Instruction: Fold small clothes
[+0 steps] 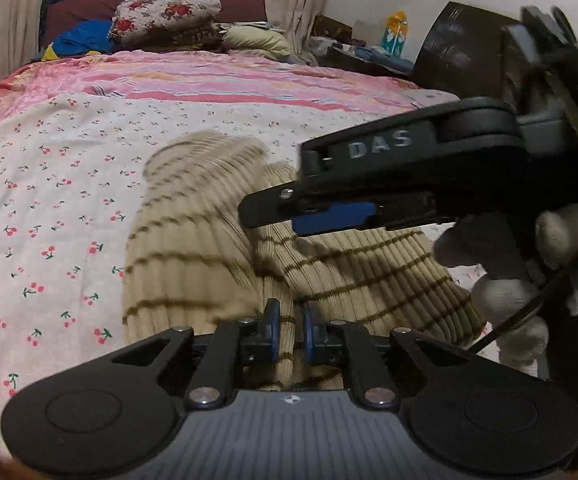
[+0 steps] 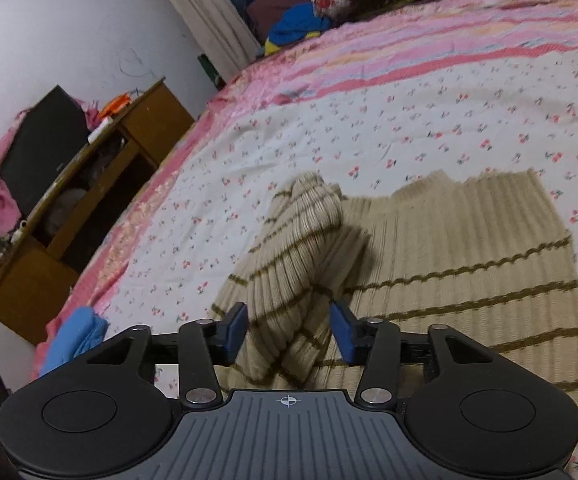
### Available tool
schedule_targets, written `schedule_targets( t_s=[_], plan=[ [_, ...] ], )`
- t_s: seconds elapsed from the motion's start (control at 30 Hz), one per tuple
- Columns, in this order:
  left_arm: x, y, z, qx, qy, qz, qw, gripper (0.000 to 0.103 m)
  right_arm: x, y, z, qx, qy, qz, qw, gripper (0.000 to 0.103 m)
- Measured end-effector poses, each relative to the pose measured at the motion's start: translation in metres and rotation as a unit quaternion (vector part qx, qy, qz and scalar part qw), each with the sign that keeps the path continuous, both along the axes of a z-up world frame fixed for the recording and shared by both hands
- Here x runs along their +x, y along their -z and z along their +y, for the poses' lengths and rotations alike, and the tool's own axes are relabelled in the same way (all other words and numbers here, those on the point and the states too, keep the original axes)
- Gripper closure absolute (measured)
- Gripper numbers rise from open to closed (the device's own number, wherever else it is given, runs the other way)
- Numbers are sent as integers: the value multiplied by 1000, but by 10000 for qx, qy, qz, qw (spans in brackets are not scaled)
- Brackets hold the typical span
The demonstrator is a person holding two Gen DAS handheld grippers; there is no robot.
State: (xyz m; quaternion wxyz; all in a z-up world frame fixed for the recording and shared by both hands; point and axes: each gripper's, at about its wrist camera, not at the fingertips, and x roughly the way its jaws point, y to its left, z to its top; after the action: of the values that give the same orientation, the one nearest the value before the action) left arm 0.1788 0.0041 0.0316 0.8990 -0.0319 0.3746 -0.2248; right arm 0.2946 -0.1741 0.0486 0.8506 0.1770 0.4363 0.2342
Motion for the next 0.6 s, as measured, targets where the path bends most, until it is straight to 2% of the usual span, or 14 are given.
schedule_targets(
  t_s=[0.23,0.4,0.5,0.6],
  plan=[
    [-8,2,-3,225,187,-102,9995,84,10,9,3,365,125,312,9988,54],
    [-28,-12,12,6,393,-132,9991,84,24,2,18,319,66,327,9989,49],
    [-51,-37,32,-108,467,-588,9971,80,26,4,23,7,39,331,9994,48],
    [-54,-48,60,-94,18,-930,9956,68,26,10,22,78,74,442,9990,48]
  ],
)
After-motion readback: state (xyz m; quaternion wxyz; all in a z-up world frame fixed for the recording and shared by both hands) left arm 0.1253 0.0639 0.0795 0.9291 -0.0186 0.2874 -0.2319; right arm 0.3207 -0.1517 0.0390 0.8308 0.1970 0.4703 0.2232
